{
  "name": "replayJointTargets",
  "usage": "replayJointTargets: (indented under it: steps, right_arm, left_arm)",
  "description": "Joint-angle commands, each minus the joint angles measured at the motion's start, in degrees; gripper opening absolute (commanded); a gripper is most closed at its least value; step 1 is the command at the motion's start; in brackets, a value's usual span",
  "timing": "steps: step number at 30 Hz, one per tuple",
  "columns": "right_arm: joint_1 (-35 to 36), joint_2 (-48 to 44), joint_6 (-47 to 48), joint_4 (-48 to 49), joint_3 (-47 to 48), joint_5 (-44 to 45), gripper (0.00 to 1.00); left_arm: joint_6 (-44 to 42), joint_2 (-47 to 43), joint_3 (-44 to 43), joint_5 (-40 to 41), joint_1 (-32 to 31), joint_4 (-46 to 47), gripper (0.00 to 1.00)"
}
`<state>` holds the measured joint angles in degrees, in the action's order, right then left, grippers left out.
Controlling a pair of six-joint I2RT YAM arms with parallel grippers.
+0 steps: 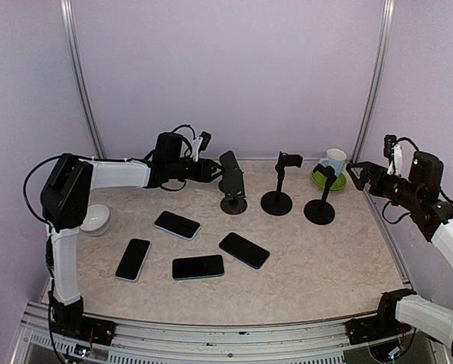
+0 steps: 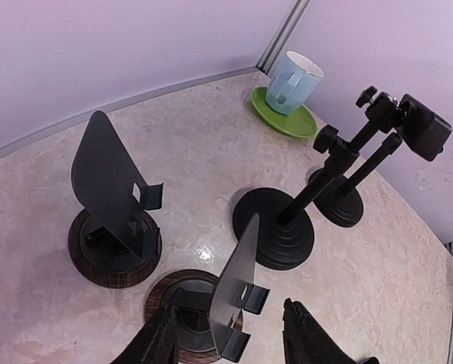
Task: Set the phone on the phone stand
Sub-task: Pick up the phone stand from the center of the board.
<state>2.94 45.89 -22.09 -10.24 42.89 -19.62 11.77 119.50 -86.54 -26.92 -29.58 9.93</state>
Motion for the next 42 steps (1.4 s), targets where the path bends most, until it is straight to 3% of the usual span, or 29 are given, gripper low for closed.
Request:
replayJointTargets:
  steps: [1, 10, 18, 23, 30, 42]
  right_arm:
    - [0.58, -1.19, -0.16, 0.79, -0.57, -0.77, 1.0]
    - [0.58, -0.91, -0.16, 0.99, -0.36, -1.04, 1.0]
    - [0.58, -0.11, 0.04, 0.97, 0.47, -1.4, 1.0]
    - [0.58, 0.52, 0.17, 0.99, 1.08, -1.55, 1.0]
    - [0.58, 1.54, 0.0, 1.24, 1.62, -2.02, 1.0]
    - [0.55, 1.07, 0.08, 1.21, 0.9, -1.84, 1.0]
  left_arm:
    - [0.46, 3.16, -2.8, -5.1, 1.19, 2.02, 0.46]
    - [-0.36, 6.74, -6.43, -8.78, 1.43, 1.48, 0.39]
    - [1.06, 8.16, -7.15, -11.53, 1.47, 3.18, 0.22]
    - [1.44, 8.55, -7.56, -12.26, 1.66, 3.33, 0.2]
    - [1.87, 8.98, -8.17, -12.76, 2.07, 3.22, 0.01]
    - [1.62, 3.54, -5.39, -13.53, 2.66, 4.21, 0.0]
